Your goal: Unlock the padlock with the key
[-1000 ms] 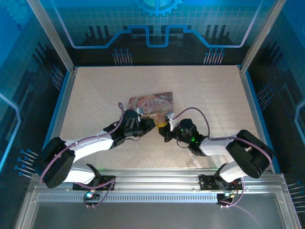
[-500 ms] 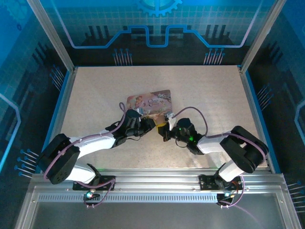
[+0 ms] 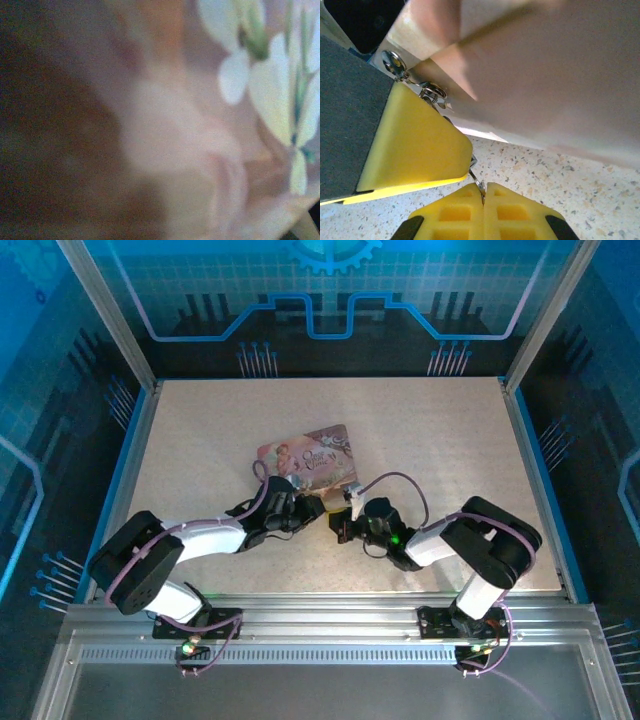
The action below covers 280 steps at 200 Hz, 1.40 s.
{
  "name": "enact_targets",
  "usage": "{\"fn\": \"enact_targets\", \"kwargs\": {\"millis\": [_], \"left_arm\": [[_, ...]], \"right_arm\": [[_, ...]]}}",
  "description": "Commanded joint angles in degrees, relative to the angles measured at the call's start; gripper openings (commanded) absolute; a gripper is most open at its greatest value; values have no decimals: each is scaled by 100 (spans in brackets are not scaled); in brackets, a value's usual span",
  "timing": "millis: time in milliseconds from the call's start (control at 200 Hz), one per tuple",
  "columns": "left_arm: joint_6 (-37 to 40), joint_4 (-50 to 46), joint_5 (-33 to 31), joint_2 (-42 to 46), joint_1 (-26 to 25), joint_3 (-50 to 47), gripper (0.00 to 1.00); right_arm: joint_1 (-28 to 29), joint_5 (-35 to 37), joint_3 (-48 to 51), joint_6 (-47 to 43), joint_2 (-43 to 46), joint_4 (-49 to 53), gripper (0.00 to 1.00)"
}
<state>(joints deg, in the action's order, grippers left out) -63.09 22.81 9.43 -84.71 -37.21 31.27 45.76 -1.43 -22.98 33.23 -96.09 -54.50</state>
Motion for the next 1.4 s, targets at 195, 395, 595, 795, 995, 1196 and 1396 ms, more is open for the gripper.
{"fn": "enact_targets", "kwargs": {"millis": [195,395,595,795,995,1196,1396], "left_arm": [[-188,672,617,-144,67,-215,42],[-185,665,648,108,216,-438,52],[-5,237,436,545,341,-619,59],[-30,354,456,502,394,-688,59],[-52,496,425,347,393,-683,57],[-111,658,419,182,392,-691,54],[-189,866,445,-16,390,-657,49]], "right_arm": [[232,51,97,806,-516,-543,4],[246,56,56,1081,-601,-459,4],[249,-78,-7,1516,-460,-240,4],[249,-320,-136,1935,-389,-43,4],[234,-436,-162,2460,-401,-155,4],[225,-507,-202,2825,-318,-157,4],[188,-637,-277,3185,-219,68,4]]}}
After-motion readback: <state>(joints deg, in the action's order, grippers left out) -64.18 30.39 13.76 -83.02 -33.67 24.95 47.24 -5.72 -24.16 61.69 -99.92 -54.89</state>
